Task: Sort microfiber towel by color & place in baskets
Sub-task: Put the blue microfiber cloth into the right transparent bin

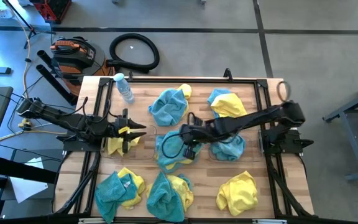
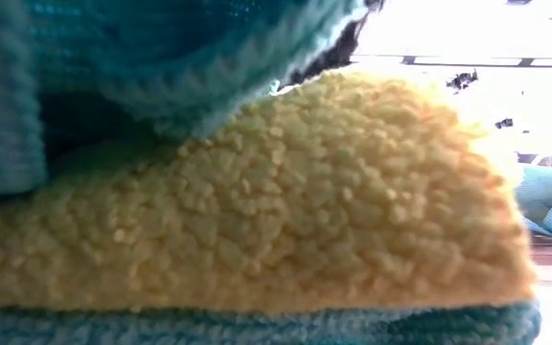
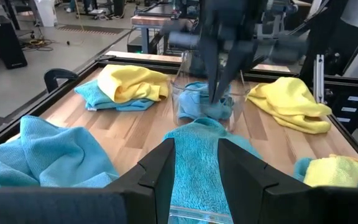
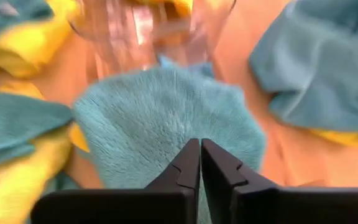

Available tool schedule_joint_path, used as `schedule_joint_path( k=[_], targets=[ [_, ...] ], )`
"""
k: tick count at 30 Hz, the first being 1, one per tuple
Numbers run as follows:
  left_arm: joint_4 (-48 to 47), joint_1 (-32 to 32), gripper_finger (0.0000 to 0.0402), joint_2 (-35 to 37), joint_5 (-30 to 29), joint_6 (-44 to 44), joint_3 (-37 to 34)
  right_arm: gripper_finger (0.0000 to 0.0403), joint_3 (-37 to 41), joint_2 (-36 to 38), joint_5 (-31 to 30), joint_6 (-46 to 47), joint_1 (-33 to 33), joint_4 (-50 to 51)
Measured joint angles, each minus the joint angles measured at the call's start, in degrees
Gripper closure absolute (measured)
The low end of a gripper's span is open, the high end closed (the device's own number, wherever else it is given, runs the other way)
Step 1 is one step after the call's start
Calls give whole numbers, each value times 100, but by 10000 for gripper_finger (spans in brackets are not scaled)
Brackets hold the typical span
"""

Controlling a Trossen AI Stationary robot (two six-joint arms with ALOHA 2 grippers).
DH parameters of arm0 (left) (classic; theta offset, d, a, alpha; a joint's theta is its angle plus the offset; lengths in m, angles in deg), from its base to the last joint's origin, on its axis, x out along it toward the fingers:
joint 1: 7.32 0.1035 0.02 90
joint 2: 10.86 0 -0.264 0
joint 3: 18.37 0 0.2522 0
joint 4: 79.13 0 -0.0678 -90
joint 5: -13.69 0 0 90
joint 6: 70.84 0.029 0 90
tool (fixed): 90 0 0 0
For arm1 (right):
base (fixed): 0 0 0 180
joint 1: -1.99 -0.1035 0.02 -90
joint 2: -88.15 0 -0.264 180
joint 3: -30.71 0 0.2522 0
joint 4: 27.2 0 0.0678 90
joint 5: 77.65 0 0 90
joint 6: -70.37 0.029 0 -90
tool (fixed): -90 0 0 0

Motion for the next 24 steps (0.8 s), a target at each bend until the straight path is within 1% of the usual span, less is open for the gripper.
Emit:
schedule_joint_path(
  k=[6, 10, 13, 16, 24],
  targets=[
    [29, 0, 291, 2, -1, -5, 0, 398, -4, 979, -726, 265, -329, 600],
    [28, 0, 291, 2, -1, -6, 0, 401, -7, 1118, -850, 248, -457, 682],
    [29, 0, 291, 2, -1, -7, 0, 391, -7, 901, -848, 239, -482, 664],
    [35, 0, 291, 2, -1, -7, 0, 366, -7, 493, -834, 239, -482, 619],
    [25, 0, 291, 2, -1, -254, 0, 262, -4, -659, -782, 5, -383, -184]
  ],
)
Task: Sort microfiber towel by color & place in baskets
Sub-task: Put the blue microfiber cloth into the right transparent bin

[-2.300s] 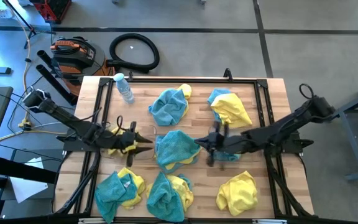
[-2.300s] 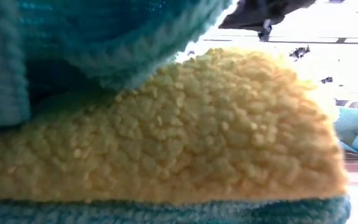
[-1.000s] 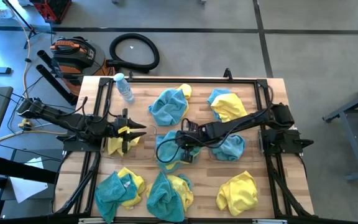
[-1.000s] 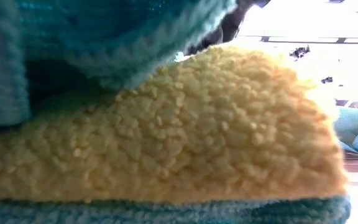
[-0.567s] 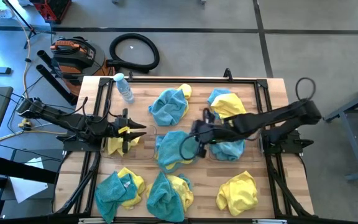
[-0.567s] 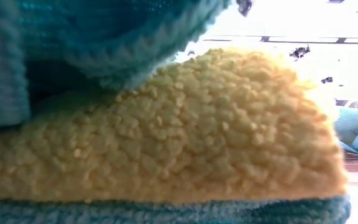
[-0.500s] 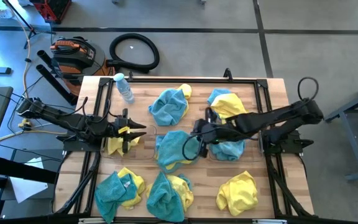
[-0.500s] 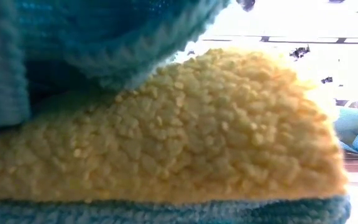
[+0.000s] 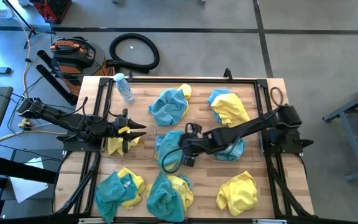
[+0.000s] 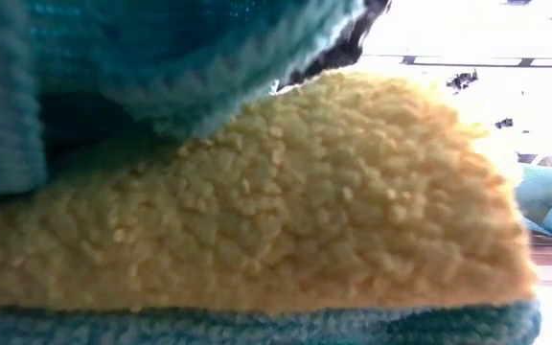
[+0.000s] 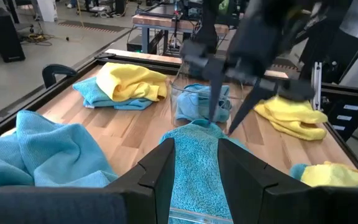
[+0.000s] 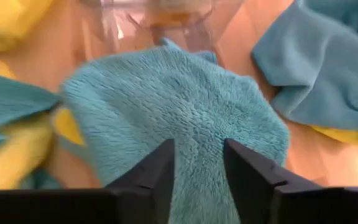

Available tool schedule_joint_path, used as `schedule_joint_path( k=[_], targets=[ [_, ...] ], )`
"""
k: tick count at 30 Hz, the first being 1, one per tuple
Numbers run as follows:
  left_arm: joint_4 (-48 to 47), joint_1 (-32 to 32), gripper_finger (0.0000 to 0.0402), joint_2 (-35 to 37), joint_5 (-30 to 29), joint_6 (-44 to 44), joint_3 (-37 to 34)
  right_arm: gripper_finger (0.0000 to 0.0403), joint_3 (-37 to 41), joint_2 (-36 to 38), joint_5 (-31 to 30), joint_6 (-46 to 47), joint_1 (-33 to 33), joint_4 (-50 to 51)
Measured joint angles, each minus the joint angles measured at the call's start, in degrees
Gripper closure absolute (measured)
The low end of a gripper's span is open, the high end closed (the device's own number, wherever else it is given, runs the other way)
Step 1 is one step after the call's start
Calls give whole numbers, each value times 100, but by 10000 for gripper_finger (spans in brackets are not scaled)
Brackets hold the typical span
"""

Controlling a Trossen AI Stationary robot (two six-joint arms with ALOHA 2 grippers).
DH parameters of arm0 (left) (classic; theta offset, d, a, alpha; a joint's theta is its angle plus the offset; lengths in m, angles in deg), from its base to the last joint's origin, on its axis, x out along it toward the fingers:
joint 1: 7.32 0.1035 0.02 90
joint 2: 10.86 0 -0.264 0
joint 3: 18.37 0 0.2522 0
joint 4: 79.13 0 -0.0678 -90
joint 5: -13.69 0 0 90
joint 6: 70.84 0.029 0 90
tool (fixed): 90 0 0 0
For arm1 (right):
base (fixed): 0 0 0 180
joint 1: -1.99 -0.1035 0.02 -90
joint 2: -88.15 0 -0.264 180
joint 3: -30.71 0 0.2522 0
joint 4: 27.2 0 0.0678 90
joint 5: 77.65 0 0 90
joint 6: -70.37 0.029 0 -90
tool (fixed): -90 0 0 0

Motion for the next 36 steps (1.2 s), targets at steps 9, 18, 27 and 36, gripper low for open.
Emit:
schedule_joint_path(
  k=[9, 18, 27, 36],
  targets=[
    [-3, 0, 291, 0, 1, -2, 0, 221, 7, -681, 244, 39, 296, -58],
    [0, 0, 291, 0, 1, -1, 0, 385, 7, -232, 235, 68, 201, 66],
    [-26, 0, 291, 0, 1, -36, 2, 398, 7, 1062, -404, 282, -153, 689],
    [-37, 0, 291, -11, 1, -50, 2, 366, -2, 1155, -519, 280, -248, 660]
  ],
)
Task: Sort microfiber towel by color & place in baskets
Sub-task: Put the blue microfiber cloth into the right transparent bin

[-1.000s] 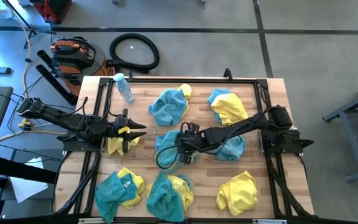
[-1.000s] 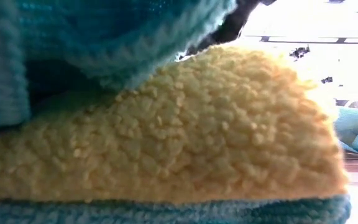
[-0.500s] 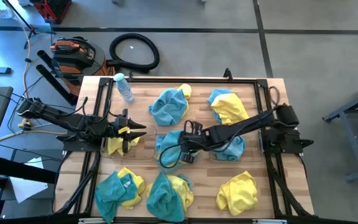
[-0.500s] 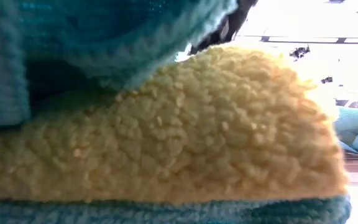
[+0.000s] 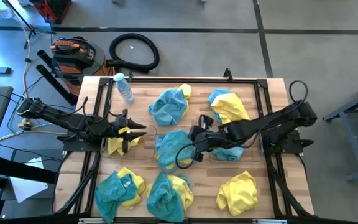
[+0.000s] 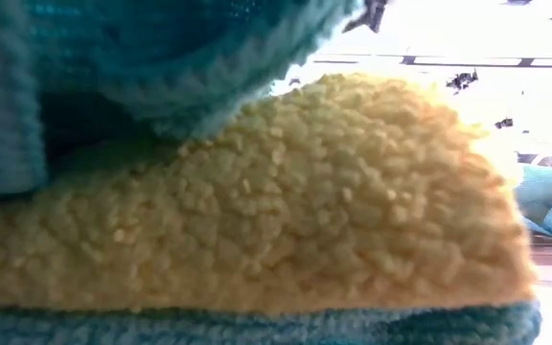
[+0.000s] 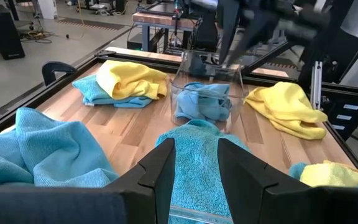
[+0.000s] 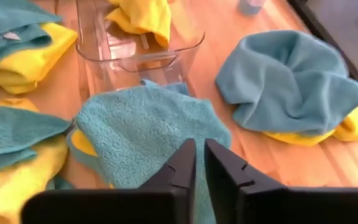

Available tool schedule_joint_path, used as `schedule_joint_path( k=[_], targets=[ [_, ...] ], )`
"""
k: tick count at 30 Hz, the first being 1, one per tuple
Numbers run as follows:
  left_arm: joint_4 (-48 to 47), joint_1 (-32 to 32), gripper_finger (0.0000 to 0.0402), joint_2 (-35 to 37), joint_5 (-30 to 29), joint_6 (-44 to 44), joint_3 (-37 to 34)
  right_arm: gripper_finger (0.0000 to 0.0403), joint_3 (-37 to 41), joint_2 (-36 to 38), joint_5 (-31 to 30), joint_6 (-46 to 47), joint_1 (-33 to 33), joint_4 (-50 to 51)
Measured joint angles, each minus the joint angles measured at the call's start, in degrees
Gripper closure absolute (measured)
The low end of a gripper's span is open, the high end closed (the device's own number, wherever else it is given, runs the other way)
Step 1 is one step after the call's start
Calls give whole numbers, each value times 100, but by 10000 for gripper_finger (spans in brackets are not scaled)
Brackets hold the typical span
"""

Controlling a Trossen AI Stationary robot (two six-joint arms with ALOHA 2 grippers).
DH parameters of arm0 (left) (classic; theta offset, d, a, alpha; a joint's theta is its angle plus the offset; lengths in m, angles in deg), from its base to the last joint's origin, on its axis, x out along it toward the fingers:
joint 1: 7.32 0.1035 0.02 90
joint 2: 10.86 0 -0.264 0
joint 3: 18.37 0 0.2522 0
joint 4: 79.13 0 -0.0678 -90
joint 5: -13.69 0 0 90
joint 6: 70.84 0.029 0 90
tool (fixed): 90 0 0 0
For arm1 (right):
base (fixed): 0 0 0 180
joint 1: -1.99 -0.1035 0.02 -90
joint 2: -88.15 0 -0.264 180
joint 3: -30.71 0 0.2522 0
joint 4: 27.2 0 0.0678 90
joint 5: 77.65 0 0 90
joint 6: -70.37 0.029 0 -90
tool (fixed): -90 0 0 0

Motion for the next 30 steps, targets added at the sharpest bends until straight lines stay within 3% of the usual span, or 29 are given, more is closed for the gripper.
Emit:
schedule_joint_path(
  k=[9, 14, 17, 22, 26, 30],
  targets=[
    [-3, 0, 291, 0, 0, -2, 1, 251, 7, -1370, 139, 102, 159, -338],
    [-9, -2, 291, 0, 0, -4, 0, 225, 7, -1924, 630, 116, 352, -410],
    [-9, -2, 291, 0, 0, -4, 2, 256, 7, -2033, 858, 160, 419, -437],
    [-7, -2, 291, 0, 0, -7, 1, 385, 8, -1960, 866, 57, 418, -439],
    [-11, 0, 291, 0, 0, -9, 0, 379, 7, -1728, 776, 104, 399, -360],
    [-108, -2, 291, 0, 2, -92, 1, 398, 7, -1356, 415, 107, 335, -153]
  ],
)
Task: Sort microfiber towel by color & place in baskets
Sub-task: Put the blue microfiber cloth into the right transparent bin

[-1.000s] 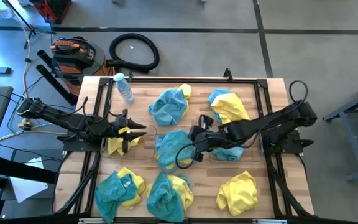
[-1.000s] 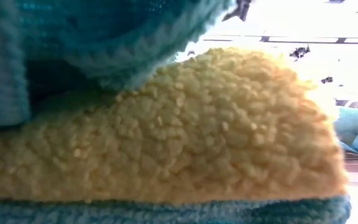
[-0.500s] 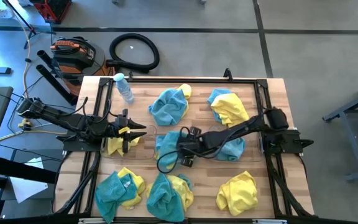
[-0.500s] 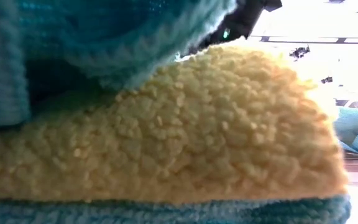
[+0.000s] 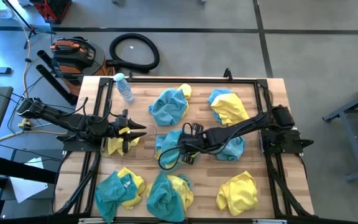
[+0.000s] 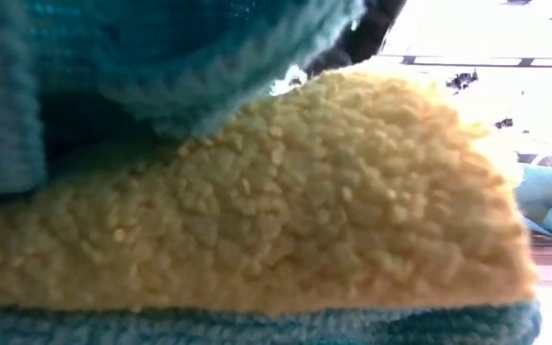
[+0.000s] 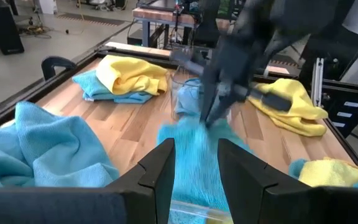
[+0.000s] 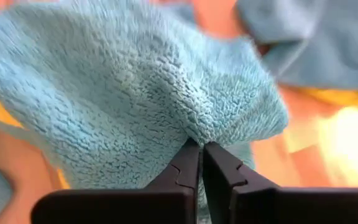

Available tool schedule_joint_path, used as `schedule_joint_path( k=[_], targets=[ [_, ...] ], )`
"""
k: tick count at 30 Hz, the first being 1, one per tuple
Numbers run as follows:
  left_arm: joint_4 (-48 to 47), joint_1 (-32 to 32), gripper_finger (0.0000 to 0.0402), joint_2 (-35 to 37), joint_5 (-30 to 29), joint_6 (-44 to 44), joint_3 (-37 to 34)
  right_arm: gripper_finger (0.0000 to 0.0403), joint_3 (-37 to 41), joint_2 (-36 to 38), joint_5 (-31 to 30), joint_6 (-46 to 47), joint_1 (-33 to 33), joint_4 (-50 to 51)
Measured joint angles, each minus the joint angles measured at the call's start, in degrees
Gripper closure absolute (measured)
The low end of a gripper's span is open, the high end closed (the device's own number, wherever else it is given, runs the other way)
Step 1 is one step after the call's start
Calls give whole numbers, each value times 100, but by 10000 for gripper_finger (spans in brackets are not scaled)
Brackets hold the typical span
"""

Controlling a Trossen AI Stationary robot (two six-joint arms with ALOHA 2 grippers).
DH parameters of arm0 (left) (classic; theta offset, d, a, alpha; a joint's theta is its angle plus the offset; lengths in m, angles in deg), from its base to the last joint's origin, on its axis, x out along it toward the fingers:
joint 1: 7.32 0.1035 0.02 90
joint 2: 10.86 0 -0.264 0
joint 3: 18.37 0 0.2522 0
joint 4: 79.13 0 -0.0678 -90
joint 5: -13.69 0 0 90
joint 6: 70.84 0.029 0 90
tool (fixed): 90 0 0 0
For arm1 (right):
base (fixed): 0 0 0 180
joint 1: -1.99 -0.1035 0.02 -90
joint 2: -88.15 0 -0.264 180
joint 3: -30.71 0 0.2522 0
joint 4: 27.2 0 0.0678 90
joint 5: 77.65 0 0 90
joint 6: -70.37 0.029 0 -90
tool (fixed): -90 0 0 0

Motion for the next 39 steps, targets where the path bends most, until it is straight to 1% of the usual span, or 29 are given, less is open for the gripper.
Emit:
schedule_joint_path(
  k=[3, 7, 10, 13, 18, 25, 29, 31, 32, 34, 37, 39],
  targets=[
    [-60, 0, 291, -1, 0, -58, -1, 393, 0, 409, -230, 54, -83, 177],
    [-137, 0, 291, -2, 0, -61, -1, 400, 0, 1039, -571, 68, -264, 463],
    [-140, 0, 291, -2, 0, -59, 0, 400, 0, 1558, -902, 304, -436, 808],
    [-146, 2, 291, -2, 0, -61, -1, 401, -2, 2084, -1390, 674, -670, 1353],
    [-155, 0, 291, -2, 0, -61, -1, 402, -2, 2914, -2183, 1721, -1187, 2492],
    [-155, 0, 291, -2, 0, -61, -1, 402, -2, 3715, -2538, 3632, -2163, 4046],
    [-155, 0, 291, -2, 0, -59, -1, 402, -2, 3913, -2534, 4888, -2714, 5046],
    [-155, 0, 291, -2, 0, -59, -1, 402, -2, 3957, -2350, 5541, -2947, 5553],
    [-155, 0, 291, -2, 0, -59, -1, 402, 2, 3978, -2186, 5728, -3035, 5540],
    [-157, 0, 291, -2, 0, -59, -1, 403, 52, 4061, -1907, 5718, -3188, 5442],
    [-185, 0, 291, -2, 0, -59, -1, 403, 53, 4095, -1553, 6113, -3333, 5524],
    [-184, 0, 291, -2, -2, -59, -1, 403, 93, 4112, -1201, 6168, -3353, 5506]
  ],
)
